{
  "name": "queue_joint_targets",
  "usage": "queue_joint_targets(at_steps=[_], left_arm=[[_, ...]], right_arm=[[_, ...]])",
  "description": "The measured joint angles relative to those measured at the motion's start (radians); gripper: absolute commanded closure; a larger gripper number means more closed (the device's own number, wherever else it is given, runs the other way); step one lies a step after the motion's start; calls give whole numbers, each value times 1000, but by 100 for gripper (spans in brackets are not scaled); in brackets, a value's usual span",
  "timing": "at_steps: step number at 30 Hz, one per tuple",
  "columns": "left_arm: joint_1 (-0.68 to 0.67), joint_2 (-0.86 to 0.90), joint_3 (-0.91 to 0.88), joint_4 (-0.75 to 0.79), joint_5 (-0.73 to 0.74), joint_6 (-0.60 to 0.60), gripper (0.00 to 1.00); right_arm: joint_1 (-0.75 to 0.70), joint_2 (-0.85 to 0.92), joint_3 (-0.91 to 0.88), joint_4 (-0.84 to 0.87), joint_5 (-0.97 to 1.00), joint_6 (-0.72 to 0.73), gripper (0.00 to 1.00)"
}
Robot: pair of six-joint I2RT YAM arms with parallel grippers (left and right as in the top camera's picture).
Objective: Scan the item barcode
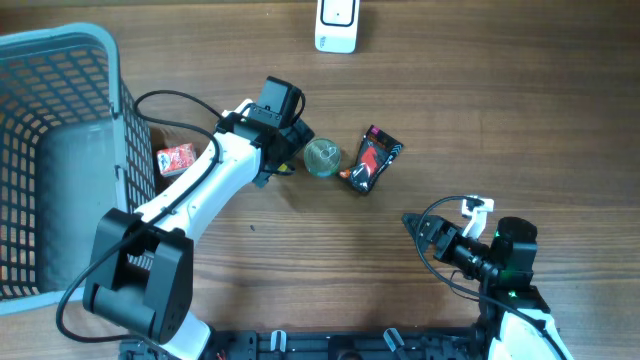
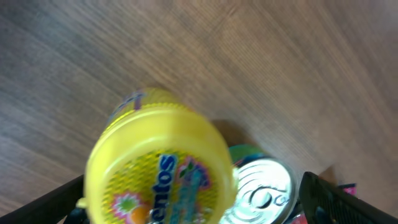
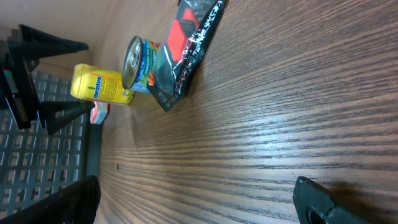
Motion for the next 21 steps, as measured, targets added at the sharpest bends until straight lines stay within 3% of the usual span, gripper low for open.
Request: queue_joint_targets(at_steps=[10,21], left_arm=[[48,0,0,-68,-3,-257,0],[48,84,0,-53,-6,-382,0]], right_arm=[[0,0,0,0,0,0,0],[0,0,0,0,0,0,0]])
